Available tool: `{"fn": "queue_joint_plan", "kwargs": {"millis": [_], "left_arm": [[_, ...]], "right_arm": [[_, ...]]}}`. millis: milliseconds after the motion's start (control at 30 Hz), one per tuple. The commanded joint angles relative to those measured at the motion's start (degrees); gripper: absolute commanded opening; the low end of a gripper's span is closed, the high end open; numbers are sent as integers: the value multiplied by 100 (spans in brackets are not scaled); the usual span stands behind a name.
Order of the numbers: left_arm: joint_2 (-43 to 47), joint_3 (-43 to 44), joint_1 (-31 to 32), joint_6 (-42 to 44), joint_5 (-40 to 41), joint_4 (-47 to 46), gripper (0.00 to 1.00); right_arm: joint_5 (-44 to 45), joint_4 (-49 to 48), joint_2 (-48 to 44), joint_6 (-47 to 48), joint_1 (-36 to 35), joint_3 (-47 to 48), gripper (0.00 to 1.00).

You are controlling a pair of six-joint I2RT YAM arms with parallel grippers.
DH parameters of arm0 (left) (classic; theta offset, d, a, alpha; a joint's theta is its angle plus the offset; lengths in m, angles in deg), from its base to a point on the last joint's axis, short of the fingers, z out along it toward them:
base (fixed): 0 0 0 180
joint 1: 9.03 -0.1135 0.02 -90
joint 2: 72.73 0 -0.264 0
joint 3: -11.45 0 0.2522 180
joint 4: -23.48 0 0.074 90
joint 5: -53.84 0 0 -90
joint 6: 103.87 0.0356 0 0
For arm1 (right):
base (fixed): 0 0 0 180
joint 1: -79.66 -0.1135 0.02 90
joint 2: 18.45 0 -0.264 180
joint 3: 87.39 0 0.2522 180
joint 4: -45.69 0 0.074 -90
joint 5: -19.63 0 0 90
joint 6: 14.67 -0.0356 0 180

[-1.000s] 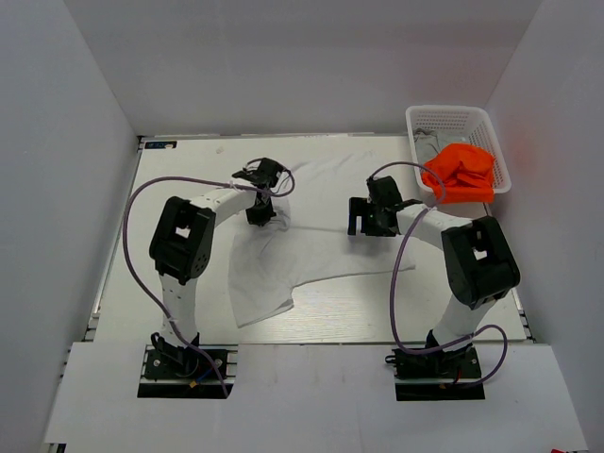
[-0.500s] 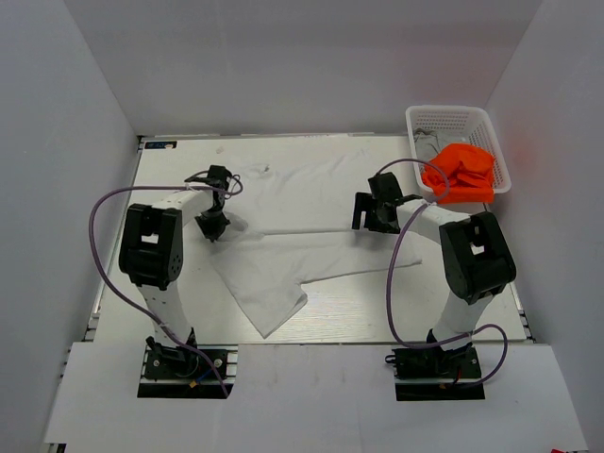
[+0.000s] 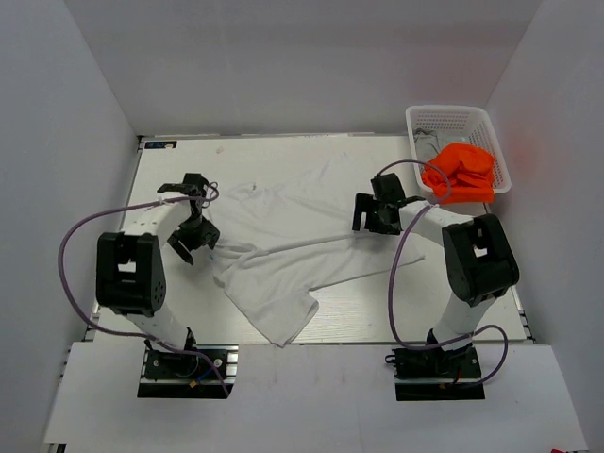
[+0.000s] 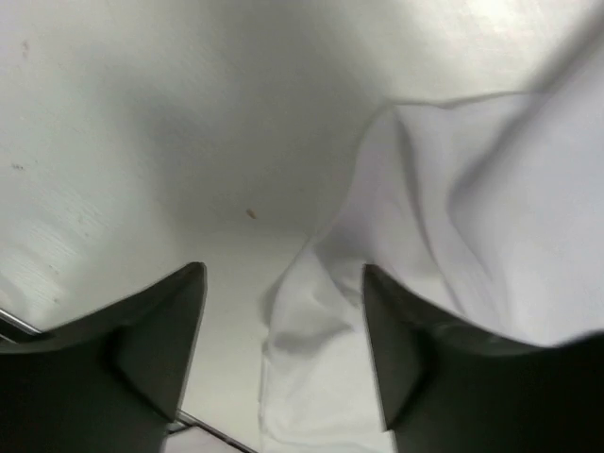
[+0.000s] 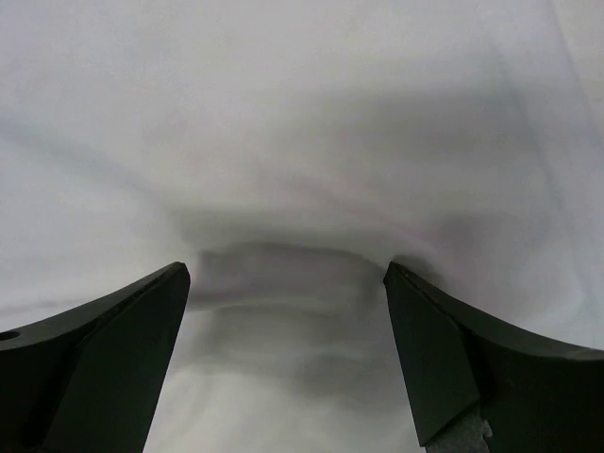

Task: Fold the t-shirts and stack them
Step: Flatten out the tshirt

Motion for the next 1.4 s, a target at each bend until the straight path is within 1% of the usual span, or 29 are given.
{"fn": "queue_joint_plan", "kwargs": {"millis": [0, 67, 100, 200, 233, 267, 300, 333, 367, 400, 467, 533, 600, 700, 733, 800, 833, 933, 1000, 1067, 1100, 1133, 1167, 1200, 1233, 1267, 1300, 1333, 1367], "left_arm": [[929, 64, -23, 174, -75, -274, 80], [931, 326, -23, 175, -179, -538, 93], [931, 432, -75, 262, -241, -661, 93], [397, 907, -75, 482, -364, -1215, 93], [186, 1065, -75, 482, -364, -1268, 93], [-286, 1397, -75, 552, -416, -1321, 93], [-560, 1592, -75, 553, -469, -1321, 84], [-824, 1968, -128, 553, -470, -1243, 76], [-1070, 2154, -128, 553, -470, -1164, 69], [-1516, 2330, -128, 553, -391, -1163, 59], [-1897, 2840, -128, 553, -251, -1085, 55], [-2301, 3261, -128, 553, -189, -944, 48], [-2478, 3447, -128, 553, -49, -804, 42], [-2646, 3580, -128, 473, 207, -645, 41], [-2716, 3580, -128, 413, 268, -645, 36], [-2865, 3518, -128, 464, 164, -845, 17], [-2927, 3518, -128, 517, 102, -908, 0], [-3199, 3737, -128, 605, -38, -1171, 0], [-3252, 3921, -128, 841, -39, -1417, 0], [-3384, 4071, -128, 991, -170, -1926, 0], [-3384, 4211, -128, 1227, -336, -2154, 0], [-3384, 4213, -128, 1360, -442, -2757, 0], [-3384, 4361, -128, 1500, -582, -3111, 0], [-3471, 4432, -128, 1859, -1062, -3462, 0], [-3542, 4545, -128, 1923, -1241, -3979, 0], [-3621, 4834, -67, 2019, -1609, -4167, 0], [-3856, 5089, -67, 2229, -1786, -4247, 0], [-3989, 5379, -67, 2231, -1858, -4196, 0], [-4130, 6060, -67, 2231, -1928, -3778, 23]], "right_arm": [[-419, 177, -393, 207, -5, -303, 90], [-559, -33, -536, 366, -32, -347, 90], [-577, -86, -710, 437, -67, -373, 90], [-639, -236, -826, 595, -155, -409, 90], [-630, -254, -844, 639, -147, -409, 90], [-630, -237, -861, 622, -181, -400, 90], [-604, -245, -844, 631, -182, -409, 90], [-595, -245, -826, 613, -173, -409, 90], [-577, -245, -809, 604, -173, -400, 90], [-534, -237, -791, 622, -182, -383, 90], [-525, -245, -748, 666, -173, -339, 90], [-472, -245, -738, 683, -155, -339, 90], [-411, -237, -703, 701, -164, -321, 90], [-340, -219, -581, 754, -155, -216, 90], [-331, -193, -563, 762, -138, -189, 90], [-252, -114, -423, 780, -155, -58, 90], [-182, -61, -352, 815, -138, -40, 90], [-68, 1, -290, 833, -129, 57, 90], [46, 36, -168, 850, -129, 92, 90], [135, 97, -44, 850, -111, 136, 90], [135, 124, 86, 833, -111, 180, 90], [135, 150, 123, 842, -111, 206, 90], [126, 168, 175, 833, -111, 215, 90], [117, 177, 271, 833, -111, 215, 90], [82, 177, 298, 842, -103, 250, 90], [73, 168, 325, 842, -103, 268, 90], [73, 177, 386, 824, -94, 294, 90], [38, 159, 404, 824, -129, 320, 90], [3, 142, 396, 833, -111, 329, 90]]}}
